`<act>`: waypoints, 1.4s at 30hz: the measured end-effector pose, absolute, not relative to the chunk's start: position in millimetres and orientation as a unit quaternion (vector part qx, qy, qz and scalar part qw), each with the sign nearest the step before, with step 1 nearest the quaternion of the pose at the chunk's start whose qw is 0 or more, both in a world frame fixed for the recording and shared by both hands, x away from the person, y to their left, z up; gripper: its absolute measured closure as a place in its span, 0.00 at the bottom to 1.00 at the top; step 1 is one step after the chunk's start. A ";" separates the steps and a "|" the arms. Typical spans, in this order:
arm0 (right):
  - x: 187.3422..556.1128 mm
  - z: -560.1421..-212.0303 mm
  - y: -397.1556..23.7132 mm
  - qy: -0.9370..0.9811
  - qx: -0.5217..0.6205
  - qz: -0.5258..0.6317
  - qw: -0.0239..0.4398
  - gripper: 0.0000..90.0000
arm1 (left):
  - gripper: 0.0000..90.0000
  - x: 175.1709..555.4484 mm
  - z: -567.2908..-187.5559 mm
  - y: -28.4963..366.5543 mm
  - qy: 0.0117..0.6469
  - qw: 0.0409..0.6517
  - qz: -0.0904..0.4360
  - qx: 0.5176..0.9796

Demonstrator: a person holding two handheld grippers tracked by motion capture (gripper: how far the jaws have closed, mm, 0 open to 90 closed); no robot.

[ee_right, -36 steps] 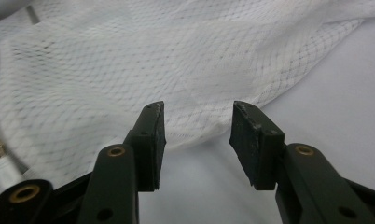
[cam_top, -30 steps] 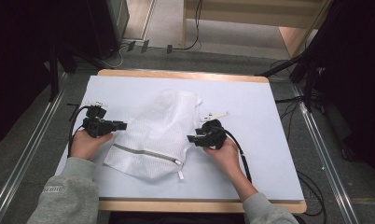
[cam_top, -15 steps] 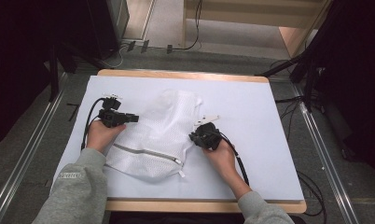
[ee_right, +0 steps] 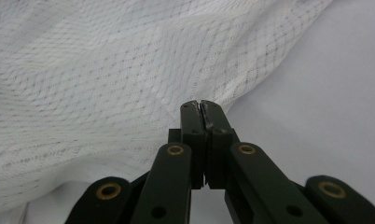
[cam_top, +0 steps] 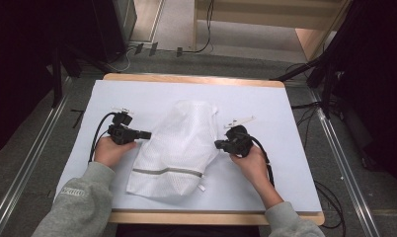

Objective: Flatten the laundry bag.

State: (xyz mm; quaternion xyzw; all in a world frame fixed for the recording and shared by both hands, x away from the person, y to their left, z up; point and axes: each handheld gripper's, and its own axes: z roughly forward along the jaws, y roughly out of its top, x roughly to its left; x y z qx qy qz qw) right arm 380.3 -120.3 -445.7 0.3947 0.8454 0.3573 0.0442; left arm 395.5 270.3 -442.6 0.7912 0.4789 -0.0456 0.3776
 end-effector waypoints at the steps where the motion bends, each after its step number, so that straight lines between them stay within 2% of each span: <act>1: 377.7 -445.5 -124.3 0.845 0.396 0.357 0.040 1.00 | 1.00 389.5 -442.8 267.3 0.477 0.378 -0.051 0.792; 5: 365.5 -446.9 -138.6 0.853 0.387 0.348 0.031 1.00 | 0.99 366.3 -442.5 256.4 0.456 0.367 -0.065 0.808; 6: 362.5 -448.0 -143.0 0.854 0.386 0.349 0.027 0.99 | 0.93 363.9 -441.8 255.2 0.455 0.369 -0.064 0.808; 10: 360.1 -446.0 -155.2 0.840 0.397 0.368 0.021 0.89 | 0.86 362.7 -426.5 258.1 0.448 0.394 -0.033 0.802; 12: 362.1 -439.4 -159.1 0.831 0.400 0.387 0.026 0.90 | 0.87 369.3 -417.9 260.1 0.449 0.404 -0.021 0.797; 15: 369.8 -430.4 -158.5 0.822 0.404 0.399 0.040 0.93 | 0.93 384.3 -410.3 253.8 0.453 0.403 -0.006 0.795; 21: 395.5 -430.8 -146.0 0.815 0.415 0.399 0.062 0.94 | 0.92 413.2 -418.2 218.6 0.446 0.410 -0.018 0.795; 24: 406.5 -434.5 -139.1 0.814 0.419 0.397 0.070 0.93 | 0.84 418.0 -428.0 201.4 0.437 0.412 -0.023 0.799; 31: 420.9 -453.5 -122.4 0.821 0.423 0.380 0.052 0.89 | 0.70 419.2 -444.7 182.3 0.416 0.386 -0.011 0.823; 37: 419.0 -463.4 -113.9 0.834 0.411 0.365 0.052 0.89 | 0.68 421.6 -448.0 179.1 0.406 0.391 -0.018 0.826; 42: 416.9 -467.2 -111.7 0.836 0.410 0.360 0.051 0.89 | 0.73 432.3 -430.7 189.4 0.409 0.409 -0.006 0.815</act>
